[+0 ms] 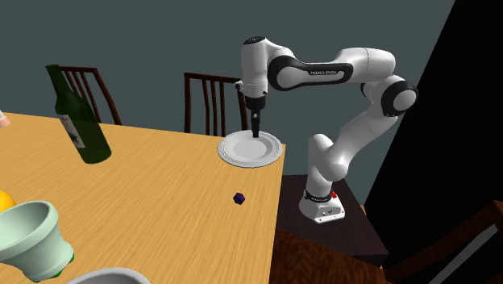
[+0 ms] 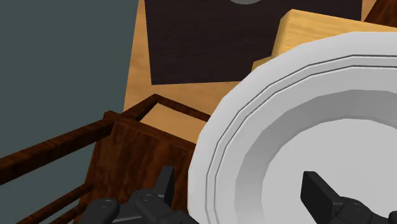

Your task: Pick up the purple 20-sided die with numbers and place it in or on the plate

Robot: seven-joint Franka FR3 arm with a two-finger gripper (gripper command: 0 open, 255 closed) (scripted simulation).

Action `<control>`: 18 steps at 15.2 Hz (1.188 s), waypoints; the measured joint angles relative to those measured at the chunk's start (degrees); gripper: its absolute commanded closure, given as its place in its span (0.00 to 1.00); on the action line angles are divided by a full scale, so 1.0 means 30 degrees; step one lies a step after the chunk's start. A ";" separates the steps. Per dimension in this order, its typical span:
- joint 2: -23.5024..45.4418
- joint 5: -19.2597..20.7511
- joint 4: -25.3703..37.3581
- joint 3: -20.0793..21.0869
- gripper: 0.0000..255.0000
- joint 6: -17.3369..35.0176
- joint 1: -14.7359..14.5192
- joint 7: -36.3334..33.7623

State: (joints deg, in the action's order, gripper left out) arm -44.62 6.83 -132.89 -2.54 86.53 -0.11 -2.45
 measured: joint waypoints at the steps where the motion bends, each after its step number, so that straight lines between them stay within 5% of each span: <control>1: 0.0000 0.0000 0.0000 0.0000 0.00 0.0000 0.0000 0.0000; 18: 0.3681 -0.4206 0.3366 0.6707 0.00 0.1137 -0.1244 -0.8869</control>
State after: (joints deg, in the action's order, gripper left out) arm -33.58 -5.79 -122.80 17.58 89.94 -3.84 -29.05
